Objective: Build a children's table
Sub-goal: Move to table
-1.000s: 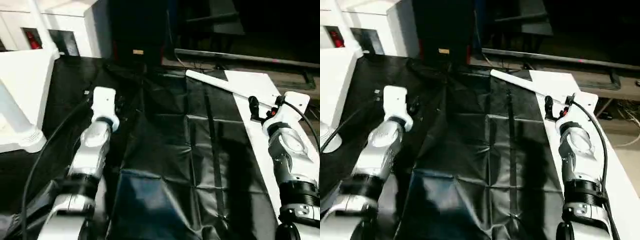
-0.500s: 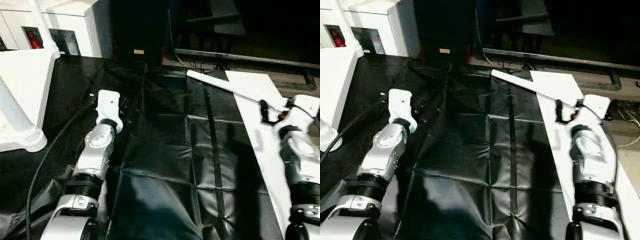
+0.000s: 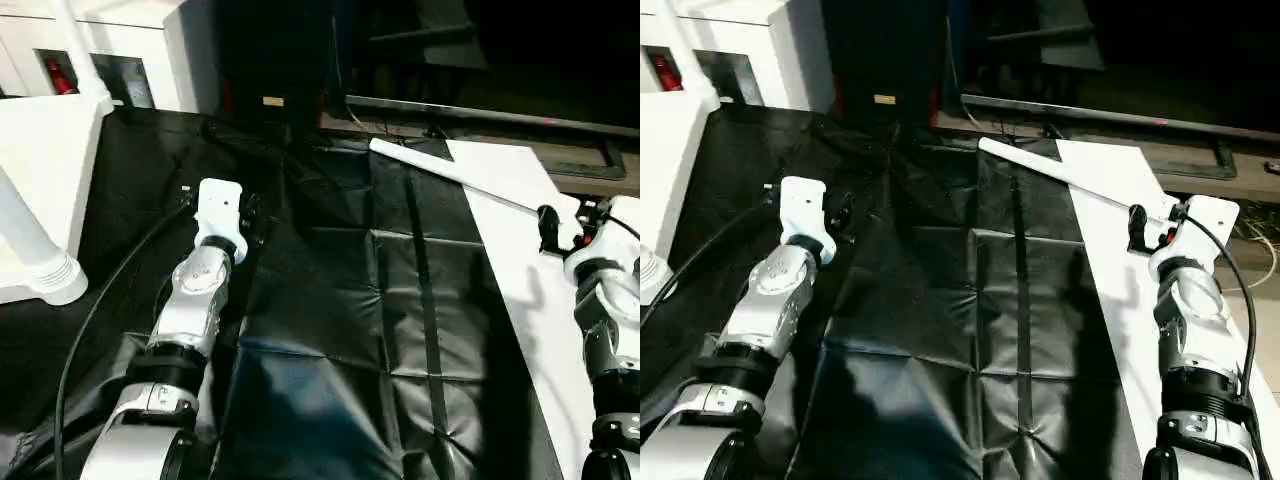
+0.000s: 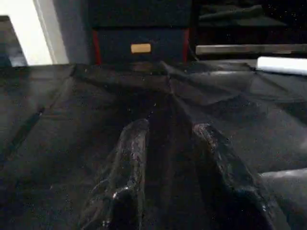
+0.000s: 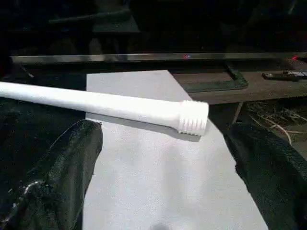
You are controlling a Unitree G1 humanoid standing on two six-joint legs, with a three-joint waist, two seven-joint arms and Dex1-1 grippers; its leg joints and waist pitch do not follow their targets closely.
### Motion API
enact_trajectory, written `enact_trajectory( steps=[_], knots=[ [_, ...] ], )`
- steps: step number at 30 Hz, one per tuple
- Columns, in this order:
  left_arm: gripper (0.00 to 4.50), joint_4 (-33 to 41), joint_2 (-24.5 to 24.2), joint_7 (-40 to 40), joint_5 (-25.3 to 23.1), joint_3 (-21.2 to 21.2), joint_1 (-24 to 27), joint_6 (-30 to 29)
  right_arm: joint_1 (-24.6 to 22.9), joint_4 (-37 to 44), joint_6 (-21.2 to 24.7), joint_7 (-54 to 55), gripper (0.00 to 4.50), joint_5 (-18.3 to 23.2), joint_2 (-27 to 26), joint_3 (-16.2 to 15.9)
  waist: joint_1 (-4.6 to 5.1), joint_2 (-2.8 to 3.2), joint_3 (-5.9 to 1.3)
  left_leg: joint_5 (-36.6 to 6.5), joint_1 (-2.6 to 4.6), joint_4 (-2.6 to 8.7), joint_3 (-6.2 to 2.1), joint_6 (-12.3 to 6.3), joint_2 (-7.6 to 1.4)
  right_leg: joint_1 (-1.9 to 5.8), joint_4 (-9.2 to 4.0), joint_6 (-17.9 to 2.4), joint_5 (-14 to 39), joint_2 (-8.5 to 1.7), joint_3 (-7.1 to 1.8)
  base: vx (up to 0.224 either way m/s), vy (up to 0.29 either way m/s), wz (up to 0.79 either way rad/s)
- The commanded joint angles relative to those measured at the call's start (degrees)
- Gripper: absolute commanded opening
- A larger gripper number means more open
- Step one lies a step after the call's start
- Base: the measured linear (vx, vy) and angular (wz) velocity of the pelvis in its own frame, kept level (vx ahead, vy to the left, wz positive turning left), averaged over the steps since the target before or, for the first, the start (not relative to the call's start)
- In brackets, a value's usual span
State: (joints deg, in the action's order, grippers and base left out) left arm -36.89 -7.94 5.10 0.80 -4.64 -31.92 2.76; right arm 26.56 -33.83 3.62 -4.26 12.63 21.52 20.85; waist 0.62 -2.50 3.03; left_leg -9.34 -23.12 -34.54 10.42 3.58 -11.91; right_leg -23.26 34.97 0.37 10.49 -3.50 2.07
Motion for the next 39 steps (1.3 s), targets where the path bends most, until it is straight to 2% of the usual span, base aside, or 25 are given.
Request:
enact_trajectory(
  steps=[1,11,12,13,14,16,18,19,20,21,22,23,24,25,26,27,28,29,30,31,32,34,35,37,39],
  knots=[
    [1.67,1.5,-0.4,-0.9,-0.8,0.0,0.0,0.7,-0.6,3.1,0.0,-0.4,4.5,0.3,-1.0,-0.4,-0.19,-0.78,-4.26,-11.2,1.3,3.21,0.15,-3.94,-0.74,2.32,-4.33,-9.8,11.2,-2.8,-1.42,0.0,0.0,0.0],
    [1.67,15.2,-0.5,-1.6,1.4,-2.7,8.0,-1.2,-4.3,16.2,0.8,-4.6,4.5,1.8,-9.0,-9.1,-1.12,-0.98,-3.79,-12.6,1.78,4.04,-0.39,-2.39,-1.57,1.74,-4.09,-9.3,13.6,-2.6,-1.11,0.0,0.0,0.0],
    [1.67,17.0,-0.6,-2.4,0.1,-1.8,10.0,-1.6,-4.6,17.6,1.3,-5.6,4.5,1.2,-10.2,-11.6,-0.74,-1.73,-3.38,-14.6,-0.91,5.8,-3.19,-3.09,-1.07,3.54,-2.85,-10.2,10.9,-1.87,2.18,0.0,0.0,0.0],
    [1.67,17.0,-0.6,-2.4,0.1,-1.8,10.0,-1.6,-4.6,17.6,1.3,-5.6,4.5,1.2,-10.2,-11.6,-0.32,0.06,-3.62,-16.4,-0.18,6.79,-4.79,-4.42,-2.2,3.61,-2.45,-10.8,10.1,-1.18,3.31,-0.018,-0.041,0.31],
    [1.67,18.1,-0.7,-2.8,-0.9,-1.1,11.1,-2.0,-4.7,17.9,1.6,-6.2,4.5,0.6,-10.8,-13.2,0.84,1.56,-4.03,-16.2,2.3,7.27,-9.48,-9.36,-5.29,2.02,-0.11,-13.9,6.4,-0.54,4.47,-0.018,-0.041,0.31],
    [1.67,19.1,-0.4,-3.1,-1.2,-0.7,12.0,-3.0,-4.7,17.5,1.7,-6.4,4.5,0.0,-11.3,-14.0,1.96,2.2,-3.35,-16.5,2.67,8.39,-13.69,-16.26,-6.48,0.76,4.13,-16.6,11.8,0.33,4.97,0.006,-0.118,0.57],
    [1.67,21.0,-0.6,-3.1,-1.7,-0.1,14.1,-3.3,-5.3,17.1,2.1,-5.7,4.5,-0.8,-12.6,-14.7,1.2,0.59,-3.45,-20.8,0.98,9.24,-14.72,-15.25,-2.76,1.87,3.62,-20.9,11.8,-0.68,3.2,0.0,-0.17,0.58],
    [1.67,21.0,-0.6,-3.1,-1.7,-0.1,14.2,-3.3,-5.3,17.1,2.1,-5.7,4.5,-0.8,-12.6,-14.8,0.38,0.8,-2.87,-21.9,-0.13,9.24,-14.39,-13.51,-1.3,2.22,2.41,-23.1,13.1,-1.32,3.25,-0.016,-0.228,0.61],
    [1.67,21.0,-0.6,-3.1,-1.7,-0.1,14.2,-3.3,-5.3,17.1,2.1,-5.7,4.5,-0.8,-12.6,-14.8,-0.14,-0.86,-3.12,-22.6,-2.51,6.15,-12.49,-8.34,3.18,3.82,-1.29,-25.9,19.5,-2.74,3.13,-0.016,-0.228,0.61],
    [1.67,22.0,0.1,-3.2,-0.8,-0.5,14.9,-5.0,-5.7,17.3,2.2,-4.9,4.5,-1.4,-12.9,-14.6,-1.82,-3.58,-3.33,-18.6,1.21,-9.75,-2.62,-5.68,7.07,1.22,-9.21,-26.2,27.7,-4.9,1.79,-0.07,-0.23,0.55],
    [1.67,23.0,0.7,-3.3,0.0,-0.8,15.5,-5.9,-6.4,18.2,3.0,-4.1,4.5,-1.0,-13.4,-14.0,-2.65,-3.45,-3.48,-17.0,-0.48,-11.96,-1.06,-6.42,6.98,3.26,-8.35,-24.0,28.4,-4.48,0.34,-0.058,-0.197,0.21],
    [1.67,23.8,1.3,-3.9,0.0,-0.9,15.5,-7.4,-6.8,19.2,4.3,-3.7,4.5,-0.4,-13.4,-13.4,-3.62,-3.36,-2.02,-15.0,-2.55,-10.81,-1.5,-6.94,5.23,5.09,-7.21,-18.0,29.3,-6.48,-1.72,-0.058,-0.197,0.21],
    [1.67,25.0,1.6,-4.3,0.0,-0.9,15.7,-8.9,-7.3,20.5,5.6,-3.4,4.5,0.1,-13.4,-13.2,-4.53,-2.44,-2.47,-15.8,-0.26,-7.31,-2.05,-6.97,4.11,5.35,-7.56,-10.3,30.1,-7.63,-2.83,-0.014,-0.165,0.07],
    [1.67,25.4,1.7,-4.5,0.1,-1.0,15.6,-9.8,-8.0,21.8,6.5,-3.6,4.5,0.5,-13.4,-13.4,-4.87,-1.05,-3.08,-12.9,2.47,-2.5,-2.67,-8.4,2.19,5.44,-8.14,-3.2,25.1,-6.04,-1.99,-0.039,-0.157,0.32],
    [1.67,25.4,1.7,-4.5,0.1,-1.0,15.6,-9.8,-8.0,21.8,6.5,-3.6,4.5,0.5,-13.4,-13.4,-5.27,0.37,-3.8,-9.6,5.35,0.37,-4.25,-9.49,-1.67,3.93,-7.46,0.5,18.6,-4.28,-0.26,-0.039,-0.157,0.32],
    [1.67,25.8,1.6,-4.4,0.3,-1.1,15.6,-10.4,-8.6,22.9,6.9,-3.7,4.5,0.6,-13.5,-13.8,-3.22,0.36,-4.39,-3.8,6.38,3.46,-8.68,-14.66,-10.66,2.47,-2.32,2.9,9.5,-5.23,1.2,-0.063,-0.172,0.22],
    [1.67,25.8,1.6,-4.4,0.3,-1.1,15.6,-10.4,-8.6,22.9,6.9,-3.7,4.5,0.6,-13.5,-13.8,-3.17,0.03,-4.82,-0.7,7.23,2.9,-8.89,-17.38,-11.92,1.38,-0.22,2.4,5.1,-7.12,-0.03,-0.04,-0.164,0.1],
    [1.67,26.5,1.8,-4.1,0.8,-1.1,15.6,-10.3,-9.6,24.2,7.5,-3.9,4.5,0.8,-13.6,-14.3,-2.89,-1.59,-4.16,1.7,6.31,0.83,-5.51,-17.2,-7.04,0.27,-1.75,-1.6,-0.5,-9.25,-2.24,-0.04,-0.164,0.1],
    [1.67,27.1,2.0,-3.7,1.5,-1.1,15.7,-10.7,-10.2,25.0,8.0,-4.0,4.5,1.1,-13.8,-14.6,-4.62,-2.63,-3.27,-5.7,2.34,-0.6,-1.69,-11.11,0.75,3.82,-4.69,0.0,7.4,-8.24,-3.29,-0.012,-0.134,0.14],
    [1.67,27.5,2.1,-3.6,1.5,-1.0,15.8,-10.9,-10.4,25.2,8.1,-4.1,4.5,1.2,-13.8,-14.7,-4.62,-2.63,-3.27,-5.7,2.34,-0.6,-1.69,-11.11,0.75,3.82,-4.69,0.0,7.4,-8.24,-3.29,-0.03,-0.12,0.07],
    [1.67,28.0,2.2,-3.5,1.7,-0.9,15.9,-11.3,-10.6,25.5,8.3,-4.1,4.5,1.2,-13.9,-14.9,-5.52,-2.44,-2.83,-8.1,2.08,-0.19,-1.35,-6.55,1.76,4.28,-6.54,7.9,27.5,-6.24,-2.46,-0.03,-0.12,0.07],
    [1.67,29.1,2.2,-3.4,1.9,-0.8,16.3,-12.0,-10.8,25.9,8.4,-4.1,4.5,1.2,-14.0,-15.2,-5.32,-1.98,-2.95,-7.7,2.56,1.67,-1.94,-5.35,0.65,3.81,-6.97,10.8,27.1,-4.27,-0.29,-0.022,-0.044,0.01],
    [1.67,29.3,2.2,-3.3,2.0,-0.9,16.4,-12.1,-10.7,25.9,8.4,-4.1,4.5,1.1,-14.1,-15.3,-5.07,-1.93,-3.07,-7.8,2.71,2.08,-2.24,-5.18,0.09,3.77,-6.82,10.5,24.9,-3.9,0.25,0.0,0.0,0.0],
    [1.67,30.0,2.2,-3.1,2.2,-1.0,16.7,-12.5,-10.7,25.9,8.4,-4.2,4.5,1.0,-14.2,-15.3,-4.3,-1.23,-3.29,-10.0,3.66,3.4,-3.21,-4.93,-2.77,3.59,-6.03,4.3,16.9,-4.92,0.5,0.0,0.0,0.0],
    [1.67,31.0,2.2,-2.8,2.3,-1.3,17.1,-13.4,-10.6,26.1,9.0,-4.1,4.5,0.9,-14.4,-15.2,-3.94,-1.56,-3.06,-11.1,3.64,3.62,-3.04,-4.68,-2.89,3.61,-6.18,1.7,17.2,-5.24,0.44,0.0,0.0,0.0]
  ],
)
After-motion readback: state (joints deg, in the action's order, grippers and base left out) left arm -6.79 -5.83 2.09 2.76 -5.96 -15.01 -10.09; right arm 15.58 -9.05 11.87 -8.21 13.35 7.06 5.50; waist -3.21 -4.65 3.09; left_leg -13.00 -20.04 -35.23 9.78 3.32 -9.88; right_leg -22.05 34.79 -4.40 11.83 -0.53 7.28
